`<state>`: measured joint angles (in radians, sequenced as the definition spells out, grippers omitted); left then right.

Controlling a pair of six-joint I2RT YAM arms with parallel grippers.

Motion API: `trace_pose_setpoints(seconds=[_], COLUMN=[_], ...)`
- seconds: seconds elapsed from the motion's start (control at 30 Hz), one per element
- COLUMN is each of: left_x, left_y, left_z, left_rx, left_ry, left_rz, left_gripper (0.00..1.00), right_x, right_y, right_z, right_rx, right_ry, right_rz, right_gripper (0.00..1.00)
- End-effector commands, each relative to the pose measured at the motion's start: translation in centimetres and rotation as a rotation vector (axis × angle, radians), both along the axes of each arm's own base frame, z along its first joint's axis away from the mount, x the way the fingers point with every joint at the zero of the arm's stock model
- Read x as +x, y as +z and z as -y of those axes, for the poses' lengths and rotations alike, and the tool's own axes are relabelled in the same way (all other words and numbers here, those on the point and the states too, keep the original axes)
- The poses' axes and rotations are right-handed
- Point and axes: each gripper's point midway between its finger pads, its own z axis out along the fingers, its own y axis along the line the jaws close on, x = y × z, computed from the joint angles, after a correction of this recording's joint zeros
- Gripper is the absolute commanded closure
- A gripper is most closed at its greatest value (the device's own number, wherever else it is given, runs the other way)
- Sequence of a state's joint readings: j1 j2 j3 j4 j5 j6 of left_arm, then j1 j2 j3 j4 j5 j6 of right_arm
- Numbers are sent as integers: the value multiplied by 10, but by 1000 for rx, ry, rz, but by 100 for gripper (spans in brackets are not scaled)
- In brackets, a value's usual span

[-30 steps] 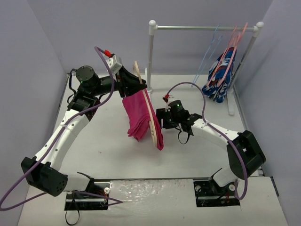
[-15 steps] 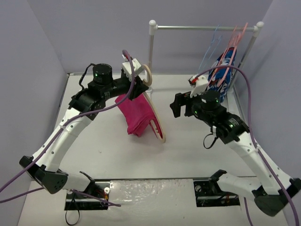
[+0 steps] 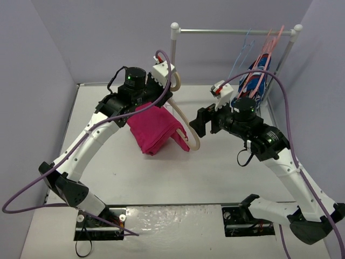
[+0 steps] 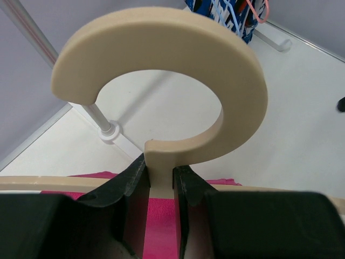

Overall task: Place the trousers on the hanger
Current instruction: Place the hanger at the clothesline.

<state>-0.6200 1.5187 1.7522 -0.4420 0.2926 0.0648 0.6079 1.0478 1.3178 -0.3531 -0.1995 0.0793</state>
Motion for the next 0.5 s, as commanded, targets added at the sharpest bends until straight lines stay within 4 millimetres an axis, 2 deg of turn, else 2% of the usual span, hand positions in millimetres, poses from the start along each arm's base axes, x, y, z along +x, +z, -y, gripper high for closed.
trace_pose_setpoints(seconds=[0.0,0.2,0.33,0.47], left_x=[-9,-10,-11,-9], left_y=[107,121,128,127], left_z=[2,16,24,30], left_rx=[-187,-220,-225,-225], left_ry=[21,2,-8,-5], left_rz=[233,239,245,236], left_gripper=[100,100,100,100], right_x=[11,24,31,33], right_y=[14,15,20,25], right_z=[-23,-42,-49,-55], right_rx=[23,11,6,10], right_ry=[73,80,80,85], right_rz=[35,36,51,61], right_gripper=[16,24,34,48])
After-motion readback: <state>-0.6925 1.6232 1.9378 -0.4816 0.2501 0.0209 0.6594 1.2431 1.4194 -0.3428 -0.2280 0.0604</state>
